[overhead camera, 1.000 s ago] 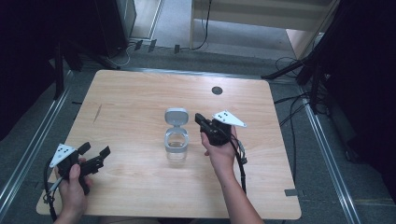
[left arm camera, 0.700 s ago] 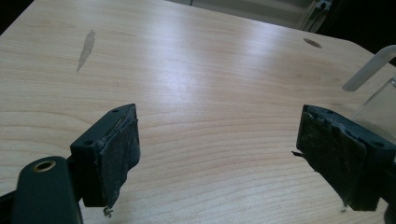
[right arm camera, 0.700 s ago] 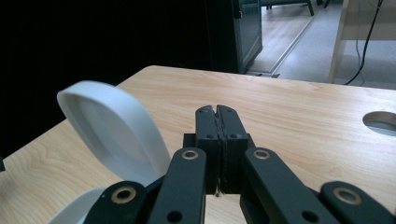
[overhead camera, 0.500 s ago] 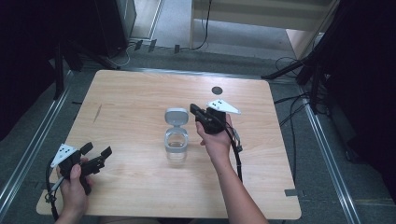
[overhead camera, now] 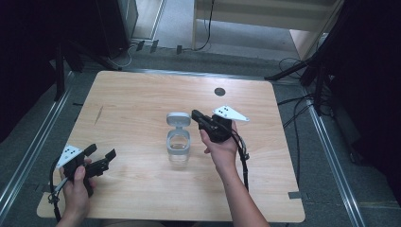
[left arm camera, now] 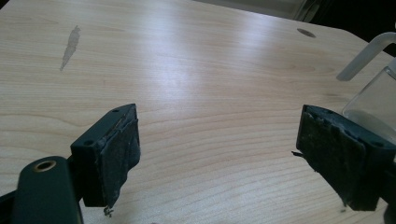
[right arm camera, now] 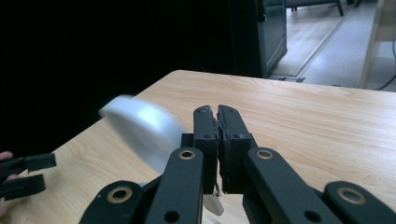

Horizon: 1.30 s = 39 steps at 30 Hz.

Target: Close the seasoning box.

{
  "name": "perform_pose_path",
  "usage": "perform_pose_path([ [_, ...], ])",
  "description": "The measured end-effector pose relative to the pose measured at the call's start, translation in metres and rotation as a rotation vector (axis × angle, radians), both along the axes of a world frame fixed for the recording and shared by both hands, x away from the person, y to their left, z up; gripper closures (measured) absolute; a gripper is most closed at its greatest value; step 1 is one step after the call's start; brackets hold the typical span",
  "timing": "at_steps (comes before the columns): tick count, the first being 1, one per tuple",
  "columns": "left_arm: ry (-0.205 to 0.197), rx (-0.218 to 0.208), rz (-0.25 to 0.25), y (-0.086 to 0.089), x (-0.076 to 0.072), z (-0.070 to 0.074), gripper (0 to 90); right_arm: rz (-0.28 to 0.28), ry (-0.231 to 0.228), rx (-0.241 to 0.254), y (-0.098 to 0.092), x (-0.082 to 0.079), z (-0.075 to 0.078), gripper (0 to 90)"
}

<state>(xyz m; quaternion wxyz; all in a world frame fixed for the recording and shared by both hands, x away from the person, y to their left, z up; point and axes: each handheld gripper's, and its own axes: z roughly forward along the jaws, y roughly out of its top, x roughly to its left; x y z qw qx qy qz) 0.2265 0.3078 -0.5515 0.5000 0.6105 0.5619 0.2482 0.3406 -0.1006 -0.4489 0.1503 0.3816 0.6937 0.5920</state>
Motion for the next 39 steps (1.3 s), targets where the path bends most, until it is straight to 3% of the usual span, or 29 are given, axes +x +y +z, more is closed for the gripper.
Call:
perform_pose_path([
  [5,0.003,0.002,-0.003,0.0,0.001,0.0,13.7,-0.021,-0.004,0.003,-0.004,-0.002,0.002,86.0],
  [7,0.007,0.009,-0.002,-0.002,0.001,0.0,13.8,-0.049,0.013,0.017,0.001,0.01,0.005,90.0],
  [13,0.002,-0.007,-0.009,0.0,0.001,0.0,13.8,-0.01,0.05,-0.006,0.021,0.027,0.002,90.0],
  [16,0.0,-0.02,-0.013,0.001,0.001,-0.001,13.8,0.018,0.054,-0.002,0.021,0.022,0.0,90.0],
  [17,-0.001,-0.022,-0.015,0.001,0.001,-0.001,13.8,0.038,0.052,-0.009,0.019,0.014,-0.002,90.0],
  [20,0.004,-0.01,-0.02,0.0,0.001,0.0,13.8,0.044,0.043,-0.026,0.016,0.006,-0.004,90.0],
  [24,0.002,-0.006,-0.022,-0.001,0.001,0.0,13.9,-0.002,0.037,-0.034,-0.006,-0.006,-0.012,88.9],
  [26,0.004,-0.009,-0.019,0.0,0.001,0.0,13.9,-0.04,0.031,-0.036,-0.019,-0.008,-0.017,79.2],
  [30,0.006,0.004,-0.016,-0.002,0.001,0.0,13.9,-0.138,0.026,-0.049,-0.049,-0.013,-0.027,51.2],
  [31,0.006,0.004,-0.016,-0.002,0.001,0.0,13.9,-0.138,0.026,-0.049,-0.049,-0.013,-0.027,51.2],
  [32,0.005,0.008,-0.018,-0.002,0.001,0.0,13.9,-0.179,0.028,-0.075,-0.062,-0.015,-0.031,37.1],
  [35,0.005,0.004,-0.017,-0.002,0.001,0.0,13.9,-0.218,0.033,-0.101,-0.083,-0.022,-0.038,30.8],
  [39,0.006,0.009,-0.018,-0.002,0.001,0.0,13.9,-0.25,0.049,-0.119,-0.107,-0.032,-0.048,29.4],
])
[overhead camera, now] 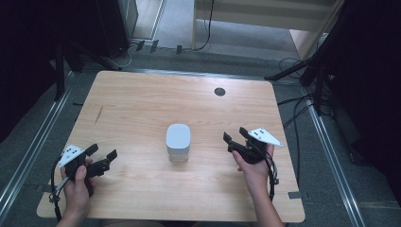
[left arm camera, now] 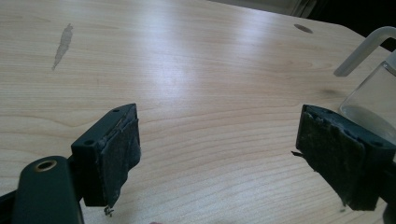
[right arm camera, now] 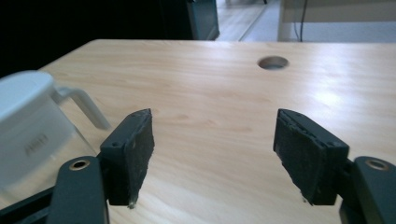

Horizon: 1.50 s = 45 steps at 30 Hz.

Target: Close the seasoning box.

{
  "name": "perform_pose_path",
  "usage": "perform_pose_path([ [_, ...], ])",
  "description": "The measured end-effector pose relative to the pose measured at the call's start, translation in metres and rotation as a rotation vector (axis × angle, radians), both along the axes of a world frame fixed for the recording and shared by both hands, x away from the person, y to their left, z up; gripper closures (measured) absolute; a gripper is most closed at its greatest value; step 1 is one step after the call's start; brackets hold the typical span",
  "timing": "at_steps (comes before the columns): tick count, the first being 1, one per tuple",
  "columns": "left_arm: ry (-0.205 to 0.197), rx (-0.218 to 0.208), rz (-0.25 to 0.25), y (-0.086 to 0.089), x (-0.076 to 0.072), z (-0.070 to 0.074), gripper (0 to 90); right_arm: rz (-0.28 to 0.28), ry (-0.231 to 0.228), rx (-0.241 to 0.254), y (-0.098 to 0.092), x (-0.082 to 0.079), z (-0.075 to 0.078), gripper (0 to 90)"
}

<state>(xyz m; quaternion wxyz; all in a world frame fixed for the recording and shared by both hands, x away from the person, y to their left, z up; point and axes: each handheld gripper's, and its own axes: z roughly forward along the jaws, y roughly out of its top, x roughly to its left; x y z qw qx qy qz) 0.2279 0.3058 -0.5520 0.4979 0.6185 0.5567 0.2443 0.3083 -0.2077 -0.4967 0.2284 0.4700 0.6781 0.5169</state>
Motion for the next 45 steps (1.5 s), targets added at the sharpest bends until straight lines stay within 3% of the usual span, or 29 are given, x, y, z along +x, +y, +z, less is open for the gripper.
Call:
perform_pose_path([
  [4,-0.001,-0.001,0.0,0.0,0.0,0.0,13.9,-0.028,0.02,-0.023,-0.022,-0.01,-0.009,29.1],
  [16,-0.003,0.0,0.006,0.0,0.0,0.0,13.9,-0.111,0.065,-0.013,-0.074,-0.039,-0.028,30.4],
  [23,-0.002,0.001,0.007,0.0,0.0,0.0,13.9,-0.142,0.078,-0.009,-0.093,-0.053,-0.037,31.6],
  [39,-0.005,0.003,0.006,-0.001,-0.001,0.0,13.9,-0.215,0.102,-0.057,-0.13,-0.08,-0.049,33.7],
  [45,-0.004,0.004,0.007,-0.001,0.0,0.0,13.9,-0.239,0.103,-0.038,-0.143,-0.089,-0.05,33.9],
])
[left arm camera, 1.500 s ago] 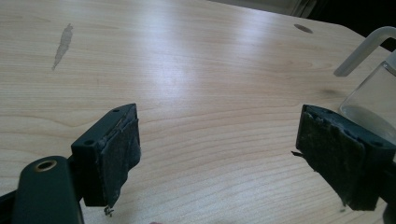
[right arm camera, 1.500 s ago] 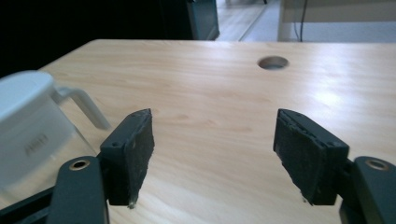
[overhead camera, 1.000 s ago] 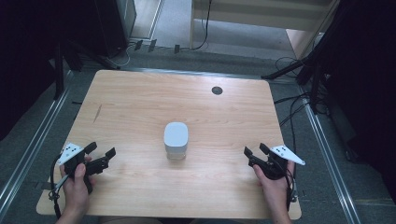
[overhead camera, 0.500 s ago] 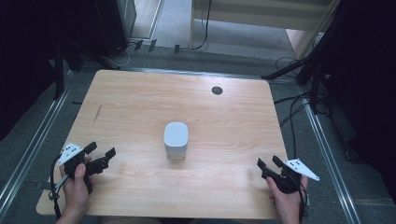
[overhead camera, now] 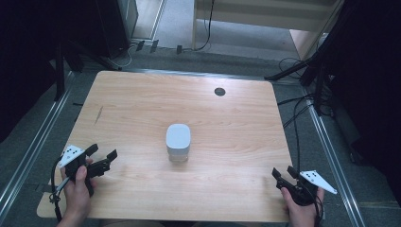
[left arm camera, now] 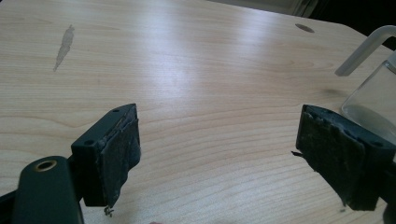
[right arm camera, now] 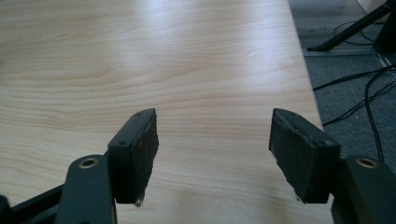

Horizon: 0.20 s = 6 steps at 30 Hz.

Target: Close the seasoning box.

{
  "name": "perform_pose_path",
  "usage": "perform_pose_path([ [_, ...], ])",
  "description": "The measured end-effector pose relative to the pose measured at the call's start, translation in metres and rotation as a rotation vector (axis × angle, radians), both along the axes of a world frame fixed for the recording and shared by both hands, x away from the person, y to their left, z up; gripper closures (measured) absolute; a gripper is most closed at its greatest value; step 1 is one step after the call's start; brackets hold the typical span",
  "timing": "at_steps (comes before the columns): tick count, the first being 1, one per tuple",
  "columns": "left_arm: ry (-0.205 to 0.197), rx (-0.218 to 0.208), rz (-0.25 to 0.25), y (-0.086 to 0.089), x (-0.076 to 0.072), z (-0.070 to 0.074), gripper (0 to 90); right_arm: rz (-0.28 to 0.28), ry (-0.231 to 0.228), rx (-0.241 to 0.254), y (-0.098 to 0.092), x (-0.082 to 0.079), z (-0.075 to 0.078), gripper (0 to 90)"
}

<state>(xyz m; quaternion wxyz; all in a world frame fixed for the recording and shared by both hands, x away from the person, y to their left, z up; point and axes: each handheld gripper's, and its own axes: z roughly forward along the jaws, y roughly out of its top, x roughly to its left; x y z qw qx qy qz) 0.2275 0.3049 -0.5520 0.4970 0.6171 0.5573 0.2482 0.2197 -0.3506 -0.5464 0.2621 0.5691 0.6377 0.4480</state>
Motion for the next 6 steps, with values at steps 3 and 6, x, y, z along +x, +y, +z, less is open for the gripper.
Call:
perform_pose_path([
  [3,0.006,0.0,-0.002,-0.0002,0.0004,0.0001,13.9,-0.015,-0.008,0.006,-0.0016,-0.0015,0.0001,34.3],
  [6,0.004,0.009,-0.021,-0.0022,0.0,0.0015,14.0,-0.015,-0.015,0.014,0.0035,-0.002,0.0007,36.7],
])
